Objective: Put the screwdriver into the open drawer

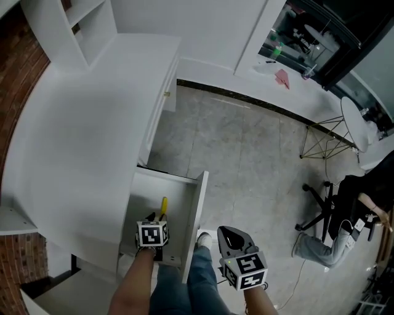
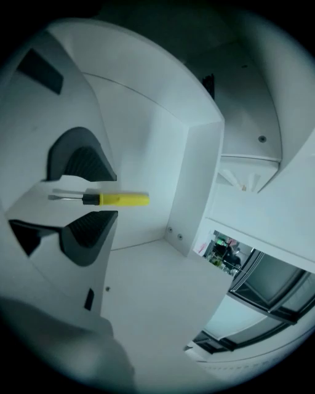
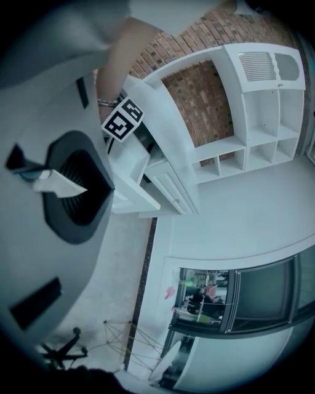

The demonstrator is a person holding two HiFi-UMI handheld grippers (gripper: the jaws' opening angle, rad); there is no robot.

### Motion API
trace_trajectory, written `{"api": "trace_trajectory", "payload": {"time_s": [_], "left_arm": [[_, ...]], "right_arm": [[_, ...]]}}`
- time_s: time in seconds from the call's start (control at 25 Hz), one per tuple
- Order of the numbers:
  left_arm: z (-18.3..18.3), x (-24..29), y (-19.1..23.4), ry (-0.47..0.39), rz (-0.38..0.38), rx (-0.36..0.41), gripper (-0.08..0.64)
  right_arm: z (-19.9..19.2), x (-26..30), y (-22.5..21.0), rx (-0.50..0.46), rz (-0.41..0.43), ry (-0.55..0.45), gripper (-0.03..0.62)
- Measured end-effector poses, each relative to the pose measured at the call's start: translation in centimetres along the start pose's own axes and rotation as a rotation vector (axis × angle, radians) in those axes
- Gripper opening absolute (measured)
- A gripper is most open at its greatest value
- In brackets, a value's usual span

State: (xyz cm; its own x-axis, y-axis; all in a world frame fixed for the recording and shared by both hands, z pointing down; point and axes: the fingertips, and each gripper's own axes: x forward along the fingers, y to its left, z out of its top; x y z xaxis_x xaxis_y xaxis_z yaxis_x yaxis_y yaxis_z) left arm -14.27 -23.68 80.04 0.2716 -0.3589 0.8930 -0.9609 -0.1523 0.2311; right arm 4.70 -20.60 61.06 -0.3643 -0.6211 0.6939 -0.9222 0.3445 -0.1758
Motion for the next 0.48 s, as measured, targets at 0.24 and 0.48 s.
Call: {"api": "trace_trajectory", "payload": {"time_s": [0.24,0.48], "left_arm": [[2.1,-5.3,-1.6,-0.097,-0.032,-0.001,0.158],[4.6,-11.1,-2.5,-0.219,-0.052,0.038,0.124]], "right_arm": [[3.6,-1.9,1.2,-0.056,0.019,-0.047,0.011],[8.3,-4.7,1.6,-0.066,-0.009,-0.094,0.011]]}}
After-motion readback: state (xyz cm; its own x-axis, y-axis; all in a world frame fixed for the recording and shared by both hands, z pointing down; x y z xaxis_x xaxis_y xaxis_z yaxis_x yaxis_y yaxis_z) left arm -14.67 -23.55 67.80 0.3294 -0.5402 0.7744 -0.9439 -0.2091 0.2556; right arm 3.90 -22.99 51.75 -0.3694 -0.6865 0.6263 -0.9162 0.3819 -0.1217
